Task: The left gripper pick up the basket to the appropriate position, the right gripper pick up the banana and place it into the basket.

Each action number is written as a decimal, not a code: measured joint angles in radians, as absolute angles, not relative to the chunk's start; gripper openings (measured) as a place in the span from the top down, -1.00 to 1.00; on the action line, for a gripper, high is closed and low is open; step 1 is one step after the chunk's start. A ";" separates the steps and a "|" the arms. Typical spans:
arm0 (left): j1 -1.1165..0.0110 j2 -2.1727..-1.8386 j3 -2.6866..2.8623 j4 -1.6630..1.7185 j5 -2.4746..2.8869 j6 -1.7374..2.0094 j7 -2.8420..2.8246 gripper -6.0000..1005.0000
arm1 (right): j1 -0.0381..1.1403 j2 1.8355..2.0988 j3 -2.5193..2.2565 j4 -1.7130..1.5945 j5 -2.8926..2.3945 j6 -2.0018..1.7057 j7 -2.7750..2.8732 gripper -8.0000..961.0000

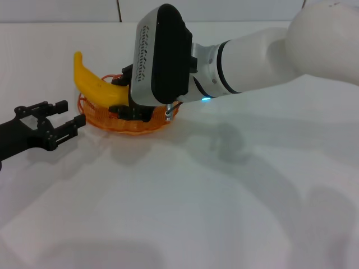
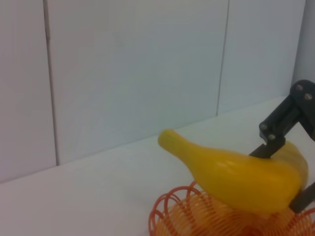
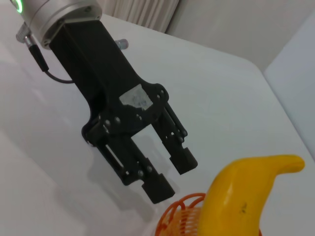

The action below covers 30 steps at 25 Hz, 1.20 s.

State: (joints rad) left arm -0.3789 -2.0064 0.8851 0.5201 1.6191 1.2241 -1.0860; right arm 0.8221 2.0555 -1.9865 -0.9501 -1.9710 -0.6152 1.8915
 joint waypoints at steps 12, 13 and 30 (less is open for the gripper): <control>-0.380 -2.006 0.885 0.520 1.628 1.224 -1.091 -0.11 | 0.813 2.058 -1.980 -0.976 -1.971 -0.605 1.891 -0.53; -0.380 -2.006 0.885 0.520 1.628 1.224 -1.091 -0.11 | 0.806 2.056 -1.978 -0.987 -1.971 -0.605 1.891 -0.54; -0.371 -2.006 0.884 0.520 1.622 1.224 -1.086 -0.11 | 0.551 2.043 -1.586 -1.179 -1.793 -1.041 1.644 -0.60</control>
